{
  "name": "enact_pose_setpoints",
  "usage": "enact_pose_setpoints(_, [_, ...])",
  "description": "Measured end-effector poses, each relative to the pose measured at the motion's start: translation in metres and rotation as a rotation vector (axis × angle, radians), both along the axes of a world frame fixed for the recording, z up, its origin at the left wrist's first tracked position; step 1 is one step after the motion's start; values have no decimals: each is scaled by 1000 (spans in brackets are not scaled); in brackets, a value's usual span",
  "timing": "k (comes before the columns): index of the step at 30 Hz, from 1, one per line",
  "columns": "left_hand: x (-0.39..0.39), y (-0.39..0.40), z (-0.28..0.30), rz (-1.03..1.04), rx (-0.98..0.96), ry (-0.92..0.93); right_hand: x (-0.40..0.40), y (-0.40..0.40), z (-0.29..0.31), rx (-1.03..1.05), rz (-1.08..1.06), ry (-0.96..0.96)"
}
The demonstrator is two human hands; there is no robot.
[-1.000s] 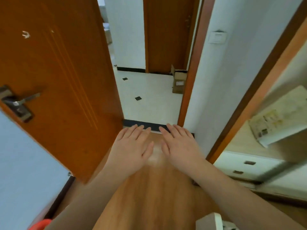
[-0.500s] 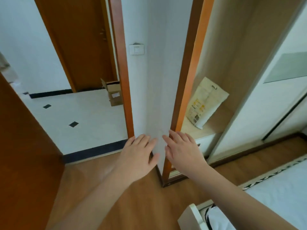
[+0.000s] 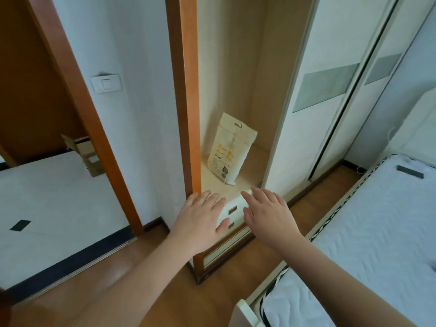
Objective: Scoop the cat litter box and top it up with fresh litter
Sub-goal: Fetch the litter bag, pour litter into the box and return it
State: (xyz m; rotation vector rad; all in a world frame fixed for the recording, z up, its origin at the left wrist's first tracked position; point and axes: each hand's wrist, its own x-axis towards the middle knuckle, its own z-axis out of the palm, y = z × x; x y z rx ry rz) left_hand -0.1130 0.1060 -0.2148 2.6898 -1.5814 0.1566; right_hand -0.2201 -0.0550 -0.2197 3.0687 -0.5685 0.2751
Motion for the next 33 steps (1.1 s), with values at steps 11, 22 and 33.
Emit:
enact_pose_setpoints(11, [67,-160,-16,6,-77,-138,33,-140,-6,-32,-46,-62])
enact_pose_setpoints(22, [124,-249,-31,55,-73,-201,79,-230,-15,5,-33,-58])
enact_pose_setpoints(33, [245,-377,-81,88,-170,-116,199,-300,-34,72,-123,-139])
